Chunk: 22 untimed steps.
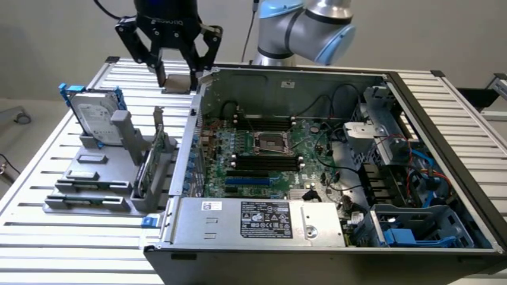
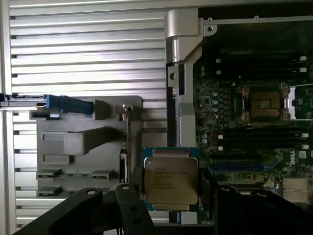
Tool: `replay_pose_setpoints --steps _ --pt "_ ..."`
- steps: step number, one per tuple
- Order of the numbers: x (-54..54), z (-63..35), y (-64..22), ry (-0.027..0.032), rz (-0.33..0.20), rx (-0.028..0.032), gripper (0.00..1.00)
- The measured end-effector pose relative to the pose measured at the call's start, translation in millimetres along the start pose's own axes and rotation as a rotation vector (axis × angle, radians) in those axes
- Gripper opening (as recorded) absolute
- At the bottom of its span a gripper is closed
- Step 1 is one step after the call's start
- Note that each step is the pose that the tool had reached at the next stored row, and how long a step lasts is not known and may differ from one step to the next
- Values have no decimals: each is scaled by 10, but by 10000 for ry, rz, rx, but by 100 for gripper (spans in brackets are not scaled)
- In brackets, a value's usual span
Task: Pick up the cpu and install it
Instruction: 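Pick up the cpu and move it towards the insertion slot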
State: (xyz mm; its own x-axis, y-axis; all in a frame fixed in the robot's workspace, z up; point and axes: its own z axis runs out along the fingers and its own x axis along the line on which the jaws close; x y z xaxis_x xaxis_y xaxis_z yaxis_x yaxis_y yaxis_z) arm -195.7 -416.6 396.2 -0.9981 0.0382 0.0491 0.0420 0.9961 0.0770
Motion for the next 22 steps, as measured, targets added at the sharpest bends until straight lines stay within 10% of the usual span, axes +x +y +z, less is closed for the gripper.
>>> replay_pose_setpoints --steps 22 --pt "-1000 179 208 0 -1 0 55"
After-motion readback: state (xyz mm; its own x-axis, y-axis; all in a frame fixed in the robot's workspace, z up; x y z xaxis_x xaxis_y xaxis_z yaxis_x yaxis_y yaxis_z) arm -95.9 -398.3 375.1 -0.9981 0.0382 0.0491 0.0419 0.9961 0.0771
